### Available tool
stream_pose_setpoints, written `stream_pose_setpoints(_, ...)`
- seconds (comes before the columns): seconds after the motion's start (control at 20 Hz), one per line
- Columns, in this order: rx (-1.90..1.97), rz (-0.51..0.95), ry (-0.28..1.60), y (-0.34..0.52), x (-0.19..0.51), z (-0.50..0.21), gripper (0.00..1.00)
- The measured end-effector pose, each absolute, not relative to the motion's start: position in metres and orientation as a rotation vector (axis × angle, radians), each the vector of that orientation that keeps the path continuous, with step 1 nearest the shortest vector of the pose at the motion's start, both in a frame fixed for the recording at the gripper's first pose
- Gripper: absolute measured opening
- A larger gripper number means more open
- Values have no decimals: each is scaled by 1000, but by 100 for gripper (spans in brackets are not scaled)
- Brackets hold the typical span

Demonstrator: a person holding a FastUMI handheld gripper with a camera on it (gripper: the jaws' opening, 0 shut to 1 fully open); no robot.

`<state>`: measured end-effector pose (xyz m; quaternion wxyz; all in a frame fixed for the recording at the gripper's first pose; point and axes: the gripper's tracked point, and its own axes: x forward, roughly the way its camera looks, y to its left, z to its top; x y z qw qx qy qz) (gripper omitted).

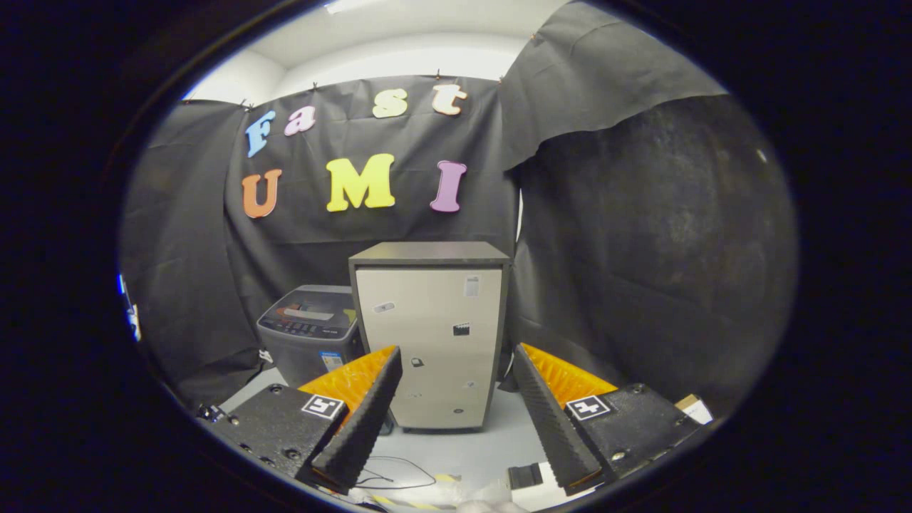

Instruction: Put the clothes into the washing machine and then close the washing machine lid.

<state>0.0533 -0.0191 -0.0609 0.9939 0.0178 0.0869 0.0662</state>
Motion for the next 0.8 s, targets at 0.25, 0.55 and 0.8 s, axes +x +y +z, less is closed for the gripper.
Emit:
stream_pose_setpoints(0.25,23,119,189,-24,53,-68,98)
stream_pose_setpoints(0.55,17,130,191,-24,55,-70,98)
stream_pose_setpoints(0.8,22,116,200,-26,52,-73,98)
